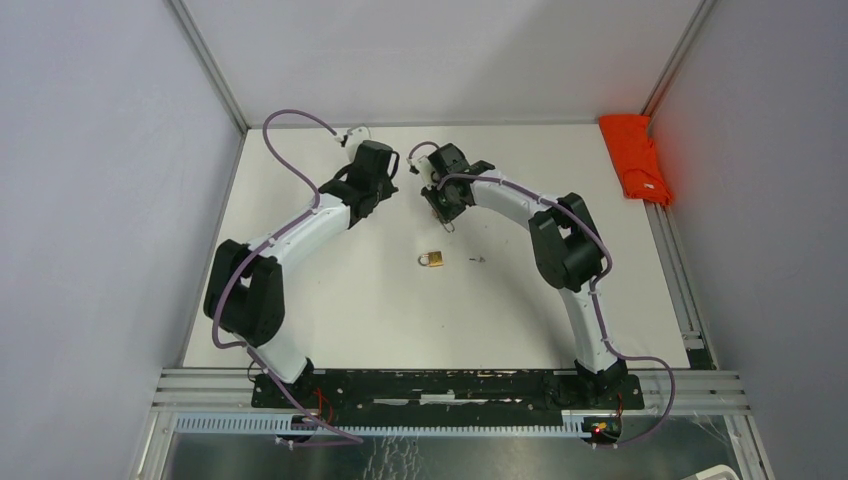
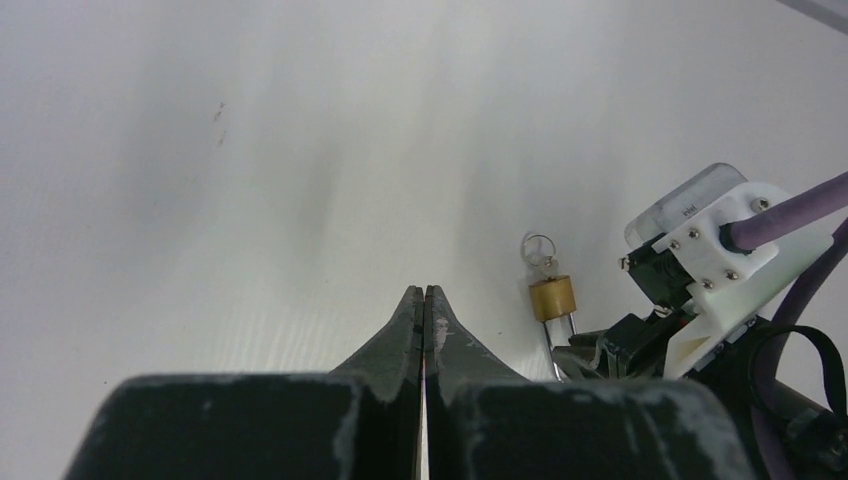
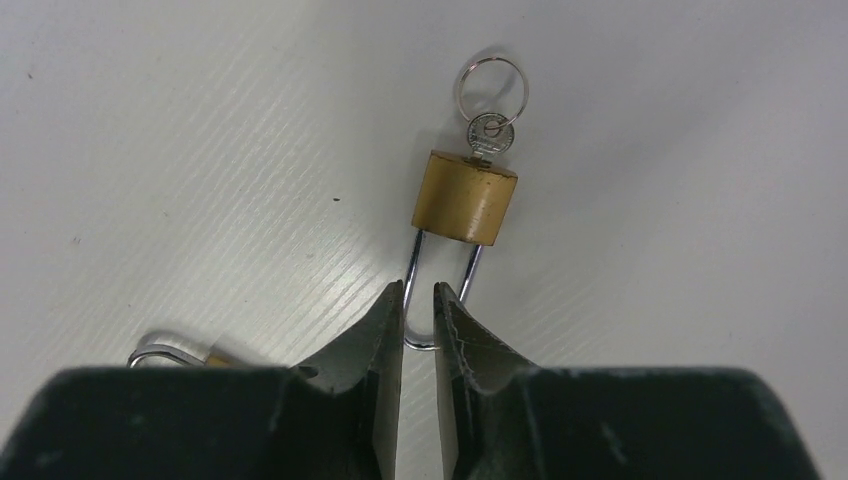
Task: Unlock with the key
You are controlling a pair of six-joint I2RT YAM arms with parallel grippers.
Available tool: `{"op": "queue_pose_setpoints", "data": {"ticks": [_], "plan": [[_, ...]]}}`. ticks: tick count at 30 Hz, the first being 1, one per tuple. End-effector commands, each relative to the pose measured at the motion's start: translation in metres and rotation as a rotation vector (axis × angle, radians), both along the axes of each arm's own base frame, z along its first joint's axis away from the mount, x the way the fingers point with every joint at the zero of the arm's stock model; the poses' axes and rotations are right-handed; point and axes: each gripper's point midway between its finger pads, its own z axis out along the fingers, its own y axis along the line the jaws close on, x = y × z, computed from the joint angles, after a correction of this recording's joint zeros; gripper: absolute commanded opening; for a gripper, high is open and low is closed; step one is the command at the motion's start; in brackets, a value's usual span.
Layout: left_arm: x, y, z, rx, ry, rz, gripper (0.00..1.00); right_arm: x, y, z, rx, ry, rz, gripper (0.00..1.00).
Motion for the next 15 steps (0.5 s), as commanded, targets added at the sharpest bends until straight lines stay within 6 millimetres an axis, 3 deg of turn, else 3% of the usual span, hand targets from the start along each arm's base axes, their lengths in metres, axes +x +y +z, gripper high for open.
{"op": "queue_pose_setpoints", "data": {"ticks": [1,15], "plan": [[-0.003,0.013,0.027,-0.016,-0.059,0.060,0.02,0.002,0.001,0.000,-0.017,-0.010,0.010,0.21],[-0.011,0.032,0.056,-0.010,-0.119,0.114,0.02,-0.012,-0.001,-0.033,-0.062,0.060,0.010,0.23]]}}
